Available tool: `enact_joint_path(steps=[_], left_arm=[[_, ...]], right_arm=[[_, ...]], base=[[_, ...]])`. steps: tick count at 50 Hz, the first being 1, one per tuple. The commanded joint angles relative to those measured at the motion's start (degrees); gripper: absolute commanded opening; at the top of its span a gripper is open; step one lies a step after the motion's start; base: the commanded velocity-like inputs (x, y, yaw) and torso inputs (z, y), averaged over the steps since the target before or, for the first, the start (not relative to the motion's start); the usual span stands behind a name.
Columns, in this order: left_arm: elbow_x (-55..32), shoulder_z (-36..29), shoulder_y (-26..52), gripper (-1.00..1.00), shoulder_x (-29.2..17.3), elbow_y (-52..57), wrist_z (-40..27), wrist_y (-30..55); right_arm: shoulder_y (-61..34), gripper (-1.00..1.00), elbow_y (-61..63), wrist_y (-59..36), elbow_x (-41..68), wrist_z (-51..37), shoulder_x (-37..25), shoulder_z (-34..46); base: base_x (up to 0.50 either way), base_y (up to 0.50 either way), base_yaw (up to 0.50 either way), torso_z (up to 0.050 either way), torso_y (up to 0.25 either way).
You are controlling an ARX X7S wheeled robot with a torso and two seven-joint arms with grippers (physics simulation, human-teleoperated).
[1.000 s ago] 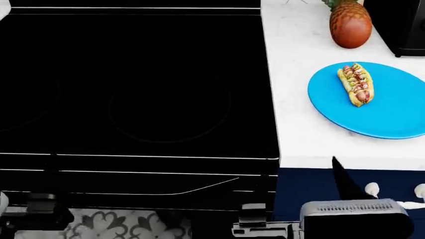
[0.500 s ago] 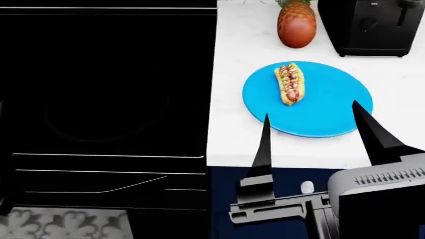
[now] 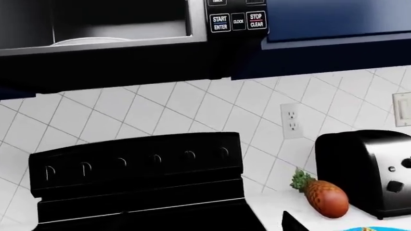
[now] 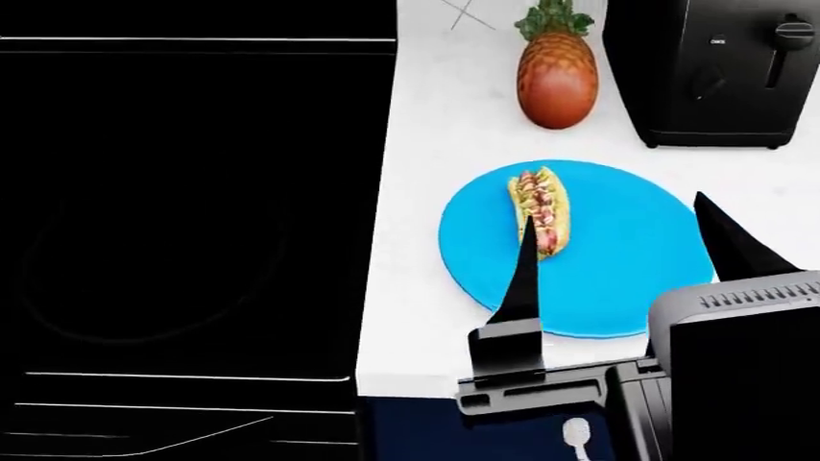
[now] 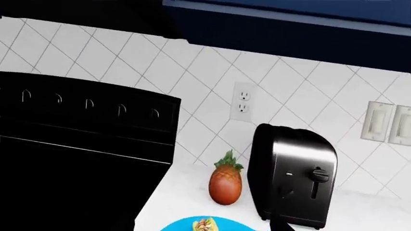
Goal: Pick the hot dog from the counter and place it in the microwave.
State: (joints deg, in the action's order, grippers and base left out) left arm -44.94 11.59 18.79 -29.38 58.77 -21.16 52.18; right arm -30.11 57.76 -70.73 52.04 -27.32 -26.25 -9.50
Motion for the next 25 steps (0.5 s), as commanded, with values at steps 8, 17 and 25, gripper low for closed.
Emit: enact_joint_path(steps=[8,17,25], left_arm=[[-3.0,-0.5,-0.7,1.00,-2.0,0.2,-3.2,-1.6],[-3.9,-0.9,-1.1,1.00,-2.9,0.1,-4.4,-2.7],[-4.4,-1.2,-1.5,1.00,-3.5,-0.2,-5.2,-3.7]], right_arm=[[-2.1,1.00,0.2,-2.9,6.2,-3.7,-1.3,-1.3],[-2.1,1.00,-0.1,-2.5,7.1,-4.6,-2.1,-1.0],[-3.5,1.00,-1.3,-2.9,6.8,-5.6,-3.3,0.4]], base=[[0.50,0.00,0.00,0.000,0.000],[0.50,0.00,0.00,0.000,0.002],[0.50,0.00,0.00,0.000,0.000]])
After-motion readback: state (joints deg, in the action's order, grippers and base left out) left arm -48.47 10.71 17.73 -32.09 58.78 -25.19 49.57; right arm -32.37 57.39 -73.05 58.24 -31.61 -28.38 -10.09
